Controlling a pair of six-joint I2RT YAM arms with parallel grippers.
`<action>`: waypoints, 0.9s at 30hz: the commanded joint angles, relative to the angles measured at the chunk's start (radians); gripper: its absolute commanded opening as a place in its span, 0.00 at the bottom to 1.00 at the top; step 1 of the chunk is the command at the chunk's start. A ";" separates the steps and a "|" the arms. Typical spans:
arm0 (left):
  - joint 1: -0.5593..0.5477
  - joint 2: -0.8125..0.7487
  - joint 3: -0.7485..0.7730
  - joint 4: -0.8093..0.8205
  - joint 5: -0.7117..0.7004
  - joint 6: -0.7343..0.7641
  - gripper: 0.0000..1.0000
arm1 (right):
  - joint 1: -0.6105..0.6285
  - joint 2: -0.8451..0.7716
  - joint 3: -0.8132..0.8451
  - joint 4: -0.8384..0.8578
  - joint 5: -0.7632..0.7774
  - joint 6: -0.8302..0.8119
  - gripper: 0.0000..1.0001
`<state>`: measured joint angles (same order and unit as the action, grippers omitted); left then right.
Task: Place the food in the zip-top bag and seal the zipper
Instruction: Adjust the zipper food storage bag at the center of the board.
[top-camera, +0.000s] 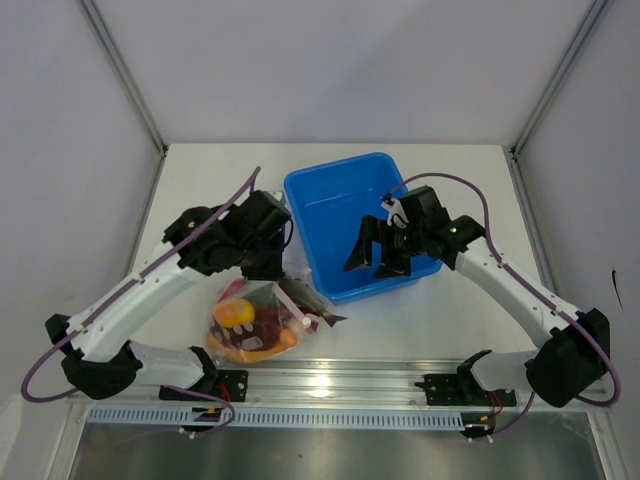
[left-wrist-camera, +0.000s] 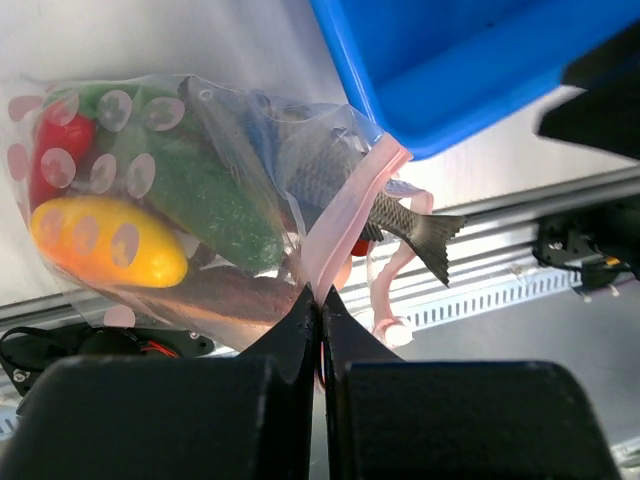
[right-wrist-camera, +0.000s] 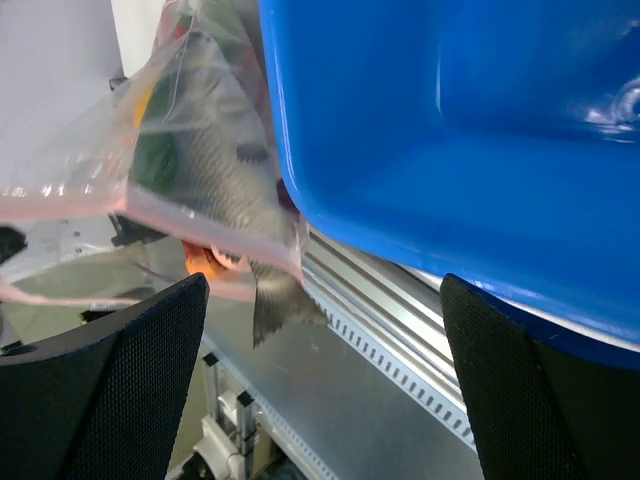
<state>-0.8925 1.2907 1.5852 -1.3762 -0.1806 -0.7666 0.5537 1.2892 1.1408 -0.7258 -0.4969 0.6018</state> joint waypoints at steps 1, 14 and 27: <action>0.009 -0.074 -0.010 -0.204 0.055 0.007 0.01 | 0.017 0.054 0.060 0.078 -0.078 0.023 1.00; 0.050 -0.117 0.062 -0.202 0.076 0.018 0.01 | 0.183 0.067 0.105 0.077 -0.091 -0.085 0.86; 0.087 -0.102 0.124 -0.201 0.107 0.072 0.01 | 0.239 0.101 0.100 0.092 -0.108 -0.135 0.64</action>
<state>-0.8196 1.1969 1.6505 -1.3945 -0.0982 -0.7219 0.7731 1.3735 1.2304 -0.6579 -0.5888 0.5030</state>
